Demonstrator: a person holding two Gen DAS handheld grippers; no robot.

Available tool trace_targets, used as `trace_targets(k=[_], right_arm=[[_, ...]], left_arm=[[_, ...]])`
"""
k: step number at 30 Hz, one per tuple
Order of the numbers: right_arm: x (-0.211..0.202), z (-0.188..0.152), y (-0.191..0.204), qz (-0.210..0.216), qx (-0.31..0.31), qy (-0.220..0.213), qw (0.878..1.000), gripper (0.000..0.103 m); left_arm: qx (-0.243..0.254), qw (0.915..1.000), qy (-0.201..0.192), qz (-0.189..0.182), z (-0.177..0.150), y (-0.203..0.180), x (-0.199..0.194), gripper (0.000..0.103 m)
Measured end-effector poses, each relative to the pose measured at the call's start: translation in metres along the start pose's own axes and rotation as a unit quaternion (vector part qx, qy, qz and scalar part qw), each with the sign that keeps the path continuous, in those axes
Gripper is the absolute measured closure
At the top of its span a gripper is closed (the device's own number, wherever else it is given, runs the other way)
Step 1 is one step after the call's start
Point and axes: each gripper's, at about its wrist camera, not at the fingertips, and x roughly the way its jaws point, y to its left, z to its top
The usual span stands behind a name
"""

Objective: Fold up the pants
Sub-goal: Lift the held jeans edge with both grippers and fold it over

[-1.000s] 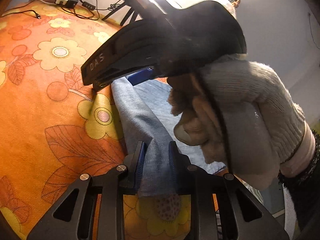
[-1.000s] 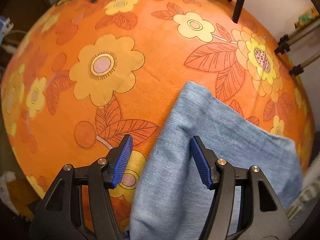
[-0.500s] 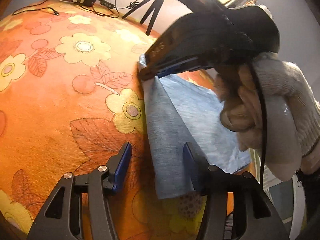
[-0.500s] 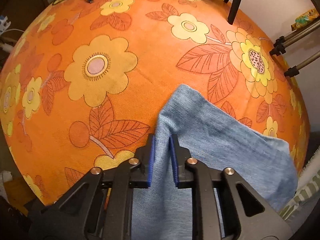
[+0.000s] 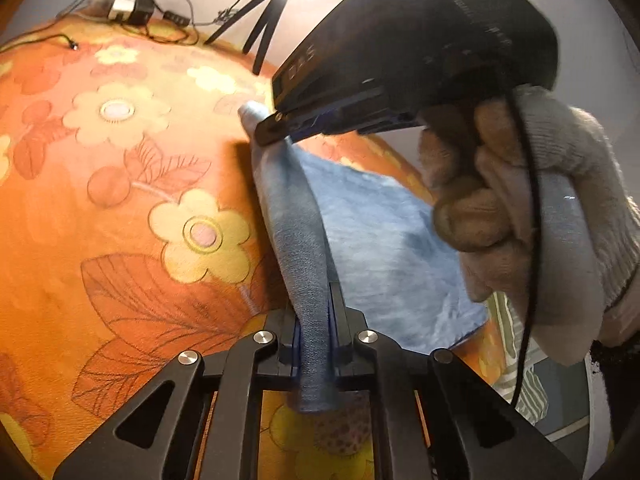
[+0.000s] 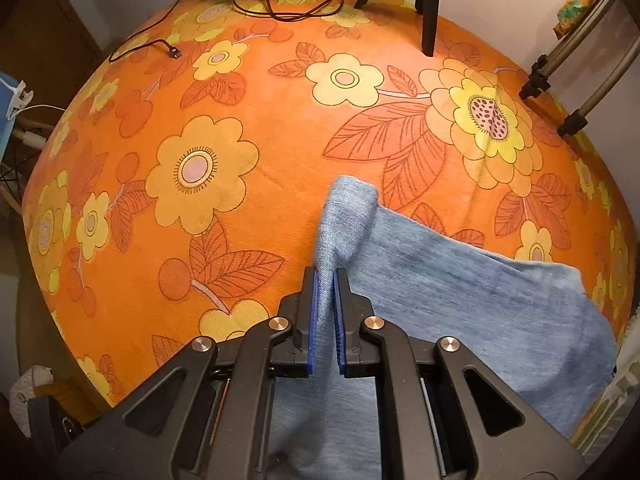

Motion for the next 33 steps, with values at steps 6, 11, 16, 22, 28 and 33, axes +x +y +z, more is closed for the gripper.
trace_targets(k=[6, 11, 16, 22, 28, 33], right_arm=[[-0.012, 0.000, 0.001, 0.010, 0.004, -0.013, 1.000, 0.096], [-0.039, -0.006, -0.019, 0.029, 0.020, -0.049, 0.998, 0.096], [-0.076, -0.020, -0.057, 0.037, 0.044, -0.090, 0.994, 0.096], [-0.120, -0.047, -0.119, 0.035, 0.089, -0.134, 0.986, 0.097], [-0.146, -0.082, -0.194, 0.028, 0.143, -0.163, 0.976, 0.097], [-0.158, -0.117, -0.258, 0.021, 0.191, -0.179, 0.965, 0.097]], left_arm=[[0.018, 0.9996, -0.017, -0.009, 0.007, -0.015, -0.012, 0.095], [0.032, 0.9985, -0.029, -0.032, 0.017, -0.039, -0.017, 0.095], [0.051, 0.9965, -0.026, -0.062, 0.024, -0.073, -0.005, 0.095], [0.095, 0.9911, -0.016, -0.092, 0.028, -0.133, 0.020, 0.095], [0.121, 0.9856, 0.009, -0.118, 0.026, -0.185, 0.061, 0.095], [0.142, 0.9790, 0.032, -0.143, 0.030, -0.229, 0.108, 0.095]])
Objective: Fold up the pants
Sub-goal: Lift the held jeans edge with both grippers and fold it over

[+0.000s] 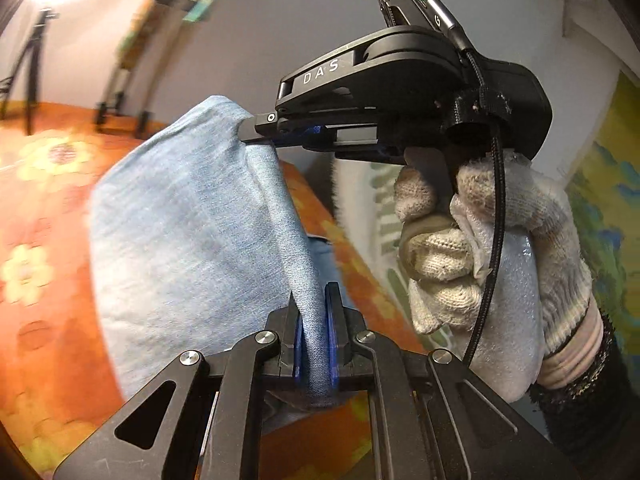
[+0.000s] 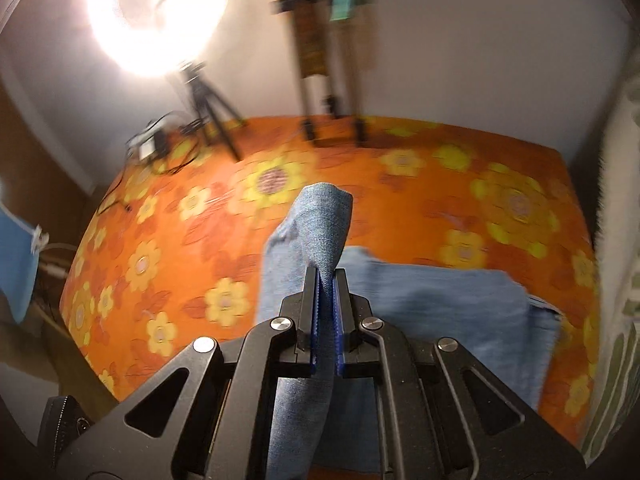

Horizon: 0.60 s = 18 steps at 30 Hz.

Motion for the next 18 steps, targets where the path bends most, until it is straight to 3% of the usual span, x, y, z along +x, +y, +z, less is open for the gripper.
trace_targets(k=[8, 18], right_arm=[[-0.030, -0.015, -0.112, -0.027, 0.065, -0.027, 0.997, 0.097], [-0.011, -0.050, -0.208, -0.037, 0.124, -0.013, 0.991, 0.097]], left_arm=[[0.040, 0.9977, 0.045, -0.031, 0.008, -0.049, 0.089, 0.095], [0.060, 0.9924, 0.104, -0.028, 0.000, -0.056, 0.174, 0.095]])
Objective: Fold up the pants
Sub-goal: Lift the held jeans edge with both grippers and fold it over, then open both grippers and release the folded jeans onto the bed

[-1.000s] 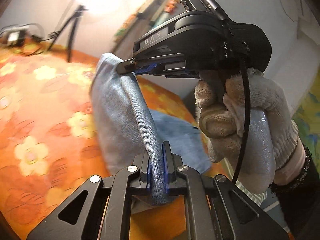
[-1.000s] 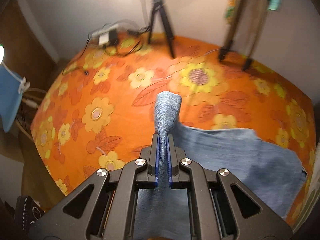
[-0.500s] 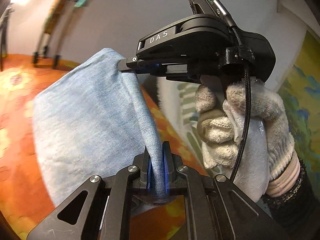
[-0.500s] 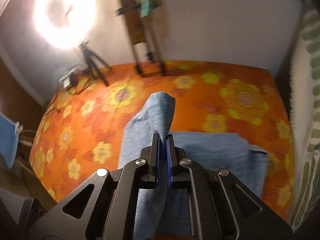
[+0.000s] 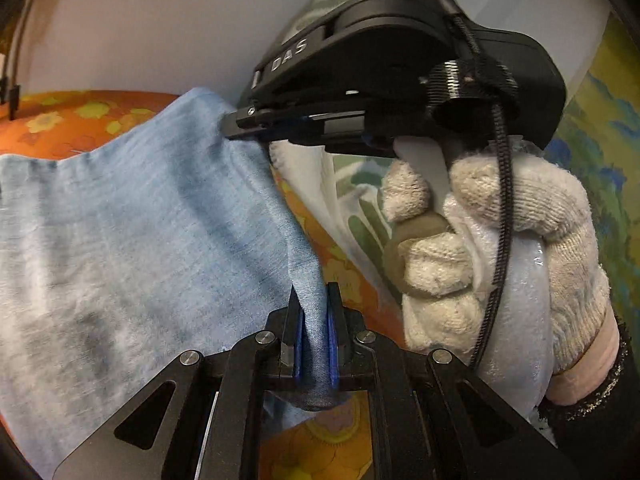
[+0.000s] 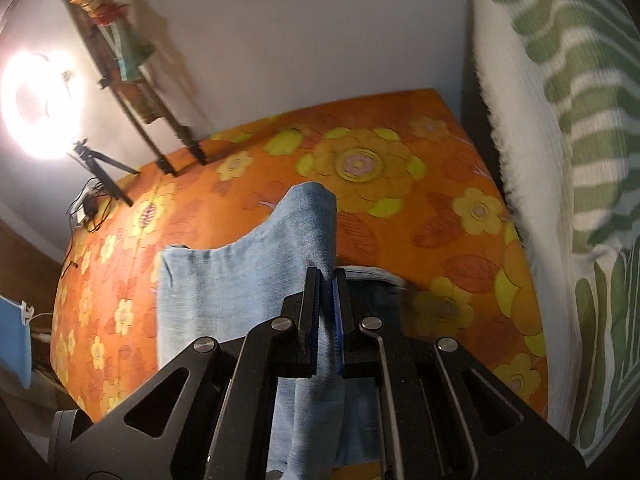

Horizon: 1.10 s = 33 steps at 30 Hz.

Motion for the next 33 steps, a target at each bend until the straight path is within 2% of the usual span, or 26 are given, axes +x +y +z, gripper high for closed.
trace_targets(k=[7, 9, 10, 16, 18, 22, 23, 28, 33], right_arm=[[0.027, -0.008, -0.031, 0.019, 0.025, 0.010, 0.999, 0.097], [0.033, -0.009, -0.032, 0.016, 0.020, 0.014, 1.000, 0.096], [0.035, -0.010, -0.034, 0.010, 0.020, 0.016, 1.000, 0.095], [0.010, -0.007, -0.038, -0.004, 0.025, -0.016, 1.000, 0.091], [-0.002, -0.010, -0.034, -0.006, 0.017, -0.024, 1.000, 0.082], [-0.019, -0.029, -0.020, 0.003, -0.003, -0.033, 0.999, 0.079], [-0.020, -0.035, -0.016, 0.008, -0.008, -0.033, 0.999, 0.079], [-0.017, -0.069, 0.003, 0.008, -0.020, -0.030, 0.999, 0.079], [-0.026, -0.091, 0.016, 0.026, -0.005, -0.037, 0.999, 0.079]], left_arm=[[-0.017, 0.9996, 0.021, 0.005, 0.005, 0.012, 0.012, 0.094], [-0.013, 0.9996, 0.025, 0.004, 0.009, 0.010, 0.012, 0.085], [-0.009, 0.9995, 0.029, 0.002, 0.009, 0.007, 0.010, 0.084], [0.047, 0.9986, 0.021, 0.016, 0.005, -0.001, -0.029, 0.082], [0.055, 0.9981, 0.011, 0.027, 0.006, 0.007, -0.049, 0.081], [0.062, 0.9962, 0.001, 0.062, 0.004, 0.026, -0.074, 0.080], [0.068, 0.9943, 0.000, 0.082, 0.005, 0.036, -0.083, 0.080], [0.055, 0.9890, 0.000, 0.138, 0.006, 0.067, -0.120, 0.080], [0.088, 0.9764, -0.020, 0.196, 0.034, 0.069, -0.177, 0.080]])
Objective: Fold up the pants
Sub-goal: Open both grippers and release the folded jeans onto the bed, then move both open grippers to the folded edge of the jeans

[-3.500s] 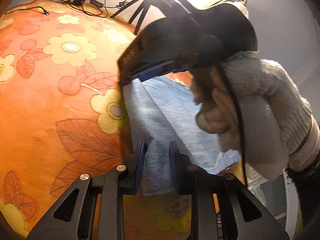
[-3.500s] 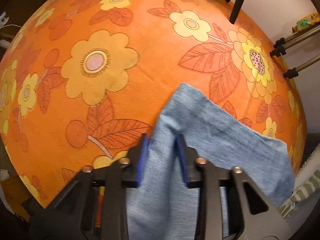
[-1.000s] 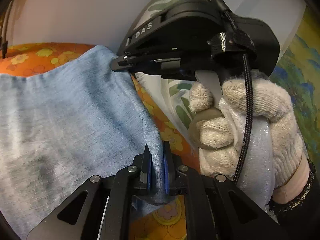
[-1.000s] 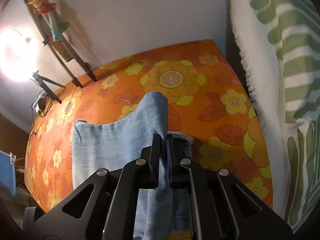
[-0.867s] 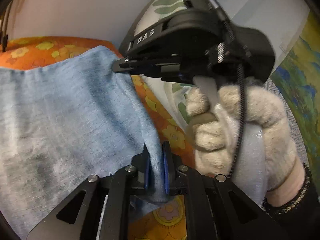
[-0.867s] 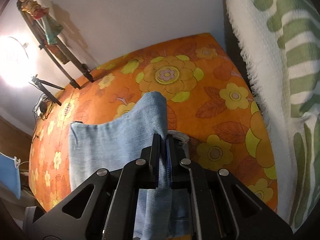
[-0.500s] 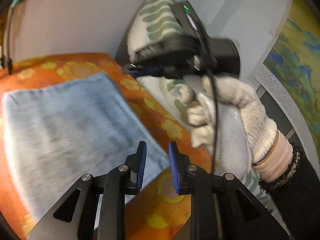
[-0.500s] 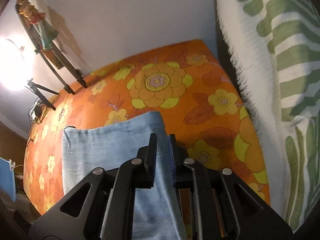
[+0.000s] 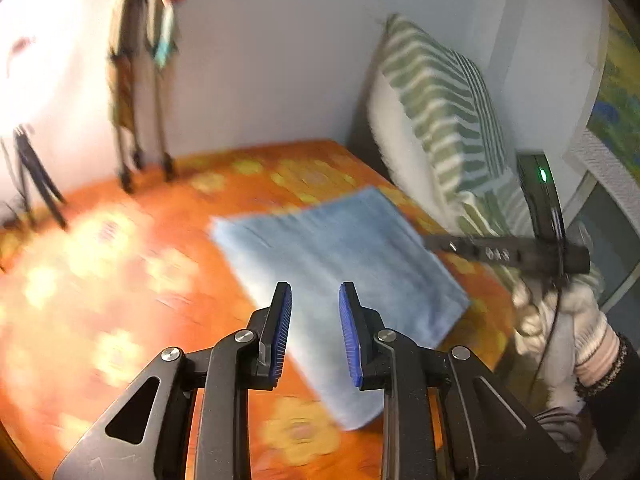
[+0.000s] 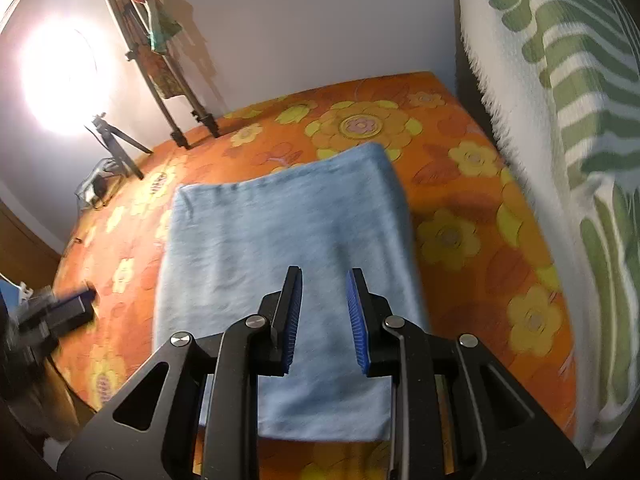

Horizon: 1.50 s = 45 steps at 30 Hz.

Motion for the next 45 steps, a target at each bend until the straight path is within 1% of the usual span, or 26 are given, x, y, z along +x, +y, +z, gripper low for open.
trace_targets(k=[2, 3, 4, 5, 6, 8, 10, 14, 17, 18, 20, 23, 25, 26, 27, 29, 31, 32, 33, 35, 37, 40, 45], right_arm=[[-0.010, -0.005, 0.007, 0.000, 0.005, -0.010, 1.000, 0.079], [-0.014, -0.007, 0.010, -0.002, 0.004, -0.014, 1.000, 0.078], [-0.020, -0.009, 0.014, -0.008, 0.003, -0.019, 1.000, 0.078], [-0.025, -0.011, 0.018, -0.011, 0.003, -0.025, 1.000, 0.075], [-0.029, -0.012, 0.020, -0.010, 0.004, -0.028, 1.000, 0.069], [-0.042, -0.016, 0.027, -0.006, 0.007, -0.038, 0.999, 0.066], [-0.052, -0.018, 0.034, -0.006, 0.004, -0.045, 0.999, 0.066], [-0.076, -0.025, 0.047, -0.004, -0.004, -0.058, 0.998, 0.066], [-0.092, -0.027, 0.055, -0.001, -0.009, -0.070, 0.998, 0.064], [-0.097, -0.028, 0.057, -0.001, -0.011, -0.074, 0.997, 0.062], [-0.105, -0.028, 0.060, -0.002, -0.014, -0.084, 0.996, 0.062], [-0.115, -0.027, 0.064, -0.004, -0.022, -0.097, 0.995, 0.061], [-0.116, -0.023, 0.065, -0.006, -0.025, -0.102, 0.994, 0.052], [-0.116, -0.022, 0.064, -0.006, -0.023, -0.105, 0.994, 0.043], [-0.114, -0.019, 0.061, -0.003, -0.021, -0.107, 0.994, 0.039], [-0.104, -0.012, 0.057, 0.009, -0.021, -0.104, 0.994, 0.039], [-0.086, -0.003, 0.052, 0.004, -0.025, -0.103, 0.994, 0.039], [-0.072, 0.001, 0.049, -0.002, -0.027, -0.099, 0.995, 0.039], [-0.057, 0.005, 0.045, -0.004, -0.027, -0.093, 0.995, 0.039], [-0.033, 0.009, 0.036, 0.002, -0.019, -0.086, 0.996, 0.040], [-0.009, 0.014, 0.023, 0.004, -0.005, -0.084, 0.996, 0.042], [0.025, 0.026, 0.003, 0.007, 0.016, -0.064, 0.998, 0.047], [0.059, 0.042, -0.008, -0.006, 0.010, -0.053, 0.999, 0.048]], left_arm=[[0.018, 0.9997, -0.012, 0.014, 0.010, 0.005, -0.029, 0.080], [0.024, 0.9995, -0.015, 0.017, 0.013, 0.008, -0.036, 0.077], [0.030, 0.9992, -0.015, 0.021, 0.018, 0.009, -0.045, 0.074], [0.034, 0.9991, -0.015, 0.022, 0.024, 0.010, -0.053, 0.066], [0.036, 0.9990, -0.013, 0.022, 0.030, 0.011, -0.058, 0.063], [0.038, 0.9989, -0.009, 0.027, 0.046, 0.011, -0.069, 0.063], [0.045, 0.9984, -0.013, 0.031, 0.061, 0.006, -0.084, 0.063], [0.034, 0.9992, -0.020, 0.008, 0.085, -0.006, -0.107, 0.063], [0.035, 0.9990, -0.028, 0.001, 0.095, -0.016, -0.116, 0.063], [0.037, 0.9989, -0.031, -0.002, 0.096, -0.020, -0.117, 0.063], [0.036, 0.9988, -0.031, -0.010, 0.094, -0.024, -0.115, 0.063], [0.032, 0.9990, -0.021, -0.025, 0.080, -0.026, -0.094, 0.063], [0.020, 0.9990, -0.013, -0.037, 0.071, -0.023, -0.076, 0.063], [0.011, 0.9990, -0.008, -0.043, 0.065, -0.020, -0.064, 0.063], [0.002, 0.9987, -0.002, -0.050, 0.061, -0.018, -0.054, 0.063], [-0.017, 0.9982, 0.009, -0.057, 0.046, -0.010, -0.021, 0.063], [-0.029, 0.9978, 0.014, -0.059, 0.033, -0.004, 0.006, 0.063], [-0.033, 0.9977, 0.016, -0.057, 0.029, -0.001, 0.018, 0.063], [-0.035, 0.9981, 0.020, -0.047, 0.024, 0.002, 0.035, 0.063], [-0.039, 0.9983, 0.028, -0.034, 0.016, 0.007, 0.065, 0.063], [-0.043, 0.9982, 0.031, -0.027, 0.011, 0.011, 0.085, 0.063], [-0.024, 0.9992, 0.033, -0.004, 0.003, 0.013, 0.113, 0.063], [-0.027, 0.9987, 0.037, 0.023, -0.005, 0.025, 0.143, 0.063]])
